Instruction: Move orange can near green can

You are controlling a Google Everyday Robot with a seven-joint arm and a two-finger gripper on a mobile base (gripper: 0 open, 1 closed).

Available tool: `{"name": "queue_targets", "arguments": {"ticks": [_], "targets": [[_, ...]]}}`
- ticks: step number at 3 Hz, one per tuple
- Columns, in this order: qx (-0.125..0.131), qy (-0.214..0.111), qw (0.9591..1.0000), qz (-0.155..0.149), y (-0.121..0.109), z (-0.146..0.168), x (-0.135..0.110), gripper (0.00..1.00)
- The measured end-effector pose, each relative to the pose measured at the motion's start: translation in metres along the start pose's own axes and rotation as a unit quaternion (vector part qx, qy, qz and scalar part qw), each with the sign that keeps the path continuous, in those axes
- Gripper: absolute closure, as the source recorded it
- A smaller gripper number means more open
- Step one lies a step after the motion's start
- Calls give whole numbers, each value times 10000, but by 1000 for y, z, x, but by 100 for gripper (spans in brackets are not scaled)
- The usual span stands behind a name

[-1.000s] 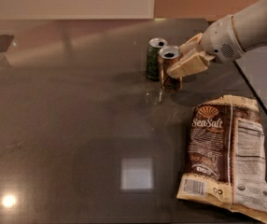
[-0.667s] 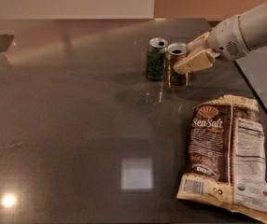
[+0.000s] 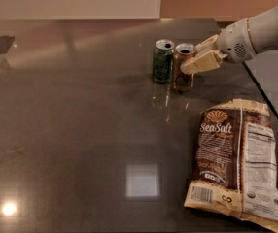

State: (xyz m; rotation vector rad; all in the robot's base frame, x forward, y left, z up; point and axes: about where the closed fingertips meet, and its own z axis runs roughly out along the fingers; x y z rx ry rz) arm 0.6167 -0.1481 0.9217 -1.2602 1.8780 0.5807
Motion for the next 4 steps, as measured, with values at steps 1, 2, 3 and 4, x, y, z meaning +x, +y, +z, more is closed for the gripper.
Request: {"name": "queue_targets", "arguments": {"ticks": [1,2,3,4], "targets": [[-64,-104,9998,129,-5,5,4,38],[-107,-173,9996,213,-8,7,8,16],[-133,-172,9995,208,-7,10,7,0],[-133,-172,9995,208,-7,10,7,0]]}}
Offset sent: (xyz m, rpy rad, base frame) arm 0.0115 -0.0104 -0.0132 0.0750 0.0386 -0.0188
